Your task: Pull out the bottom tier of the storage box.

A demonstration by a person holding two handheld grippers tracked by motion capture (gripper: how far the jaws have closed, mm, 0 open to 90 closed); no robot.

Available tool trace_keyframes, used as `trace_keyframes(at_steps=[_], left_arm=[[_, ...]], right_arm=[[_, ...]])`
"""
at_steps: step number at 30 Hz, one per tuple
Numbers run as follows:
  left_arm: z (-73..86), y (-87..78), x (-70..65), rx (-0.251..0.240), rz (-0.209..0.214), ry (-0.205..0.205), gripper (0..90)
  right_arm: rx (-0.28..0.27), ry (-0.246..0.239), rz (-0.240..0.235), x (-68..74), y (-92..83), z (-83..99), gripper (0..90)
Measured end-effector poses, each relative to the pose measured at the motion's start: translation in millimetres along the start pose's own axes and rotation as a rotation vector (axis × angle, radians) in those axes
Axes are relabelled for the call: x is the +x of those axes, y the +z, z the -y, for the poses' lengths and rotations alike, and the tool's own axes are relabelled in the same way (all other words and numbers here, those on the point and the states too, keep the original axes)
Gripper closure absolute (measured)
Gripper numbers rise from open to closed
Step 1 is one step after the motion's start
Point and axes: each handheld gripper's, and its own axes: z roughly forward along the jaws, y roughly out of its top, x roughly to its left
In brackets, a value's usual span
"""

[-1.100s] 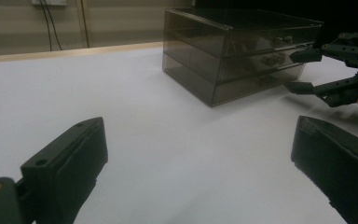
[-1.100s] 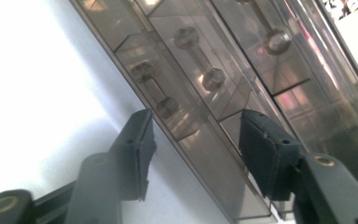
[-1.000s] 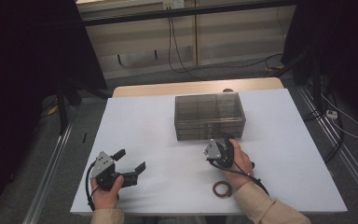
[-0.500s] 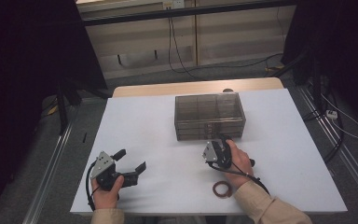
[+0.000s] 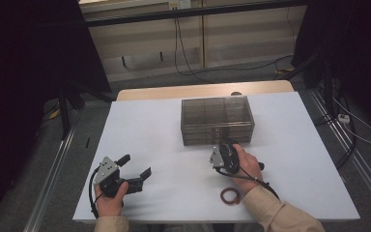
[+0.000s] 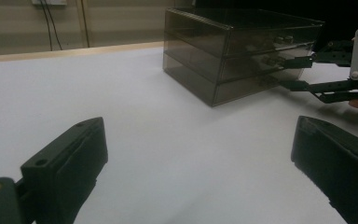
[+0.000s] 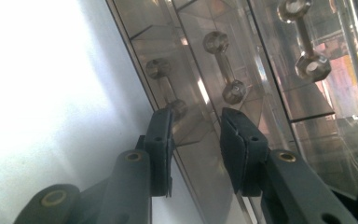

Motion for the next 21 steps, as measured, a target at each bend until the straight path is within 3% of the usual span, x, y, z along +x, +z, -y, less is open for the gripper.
trace_keyframes(at_steps=[21], left_arm=[[-0.1,0.0,0.4,0.001,-0.004,0.002,3.6]], right_arm=[[0.003,-0.058,-0.010,1.6,4.4,-2.5,66.7]])
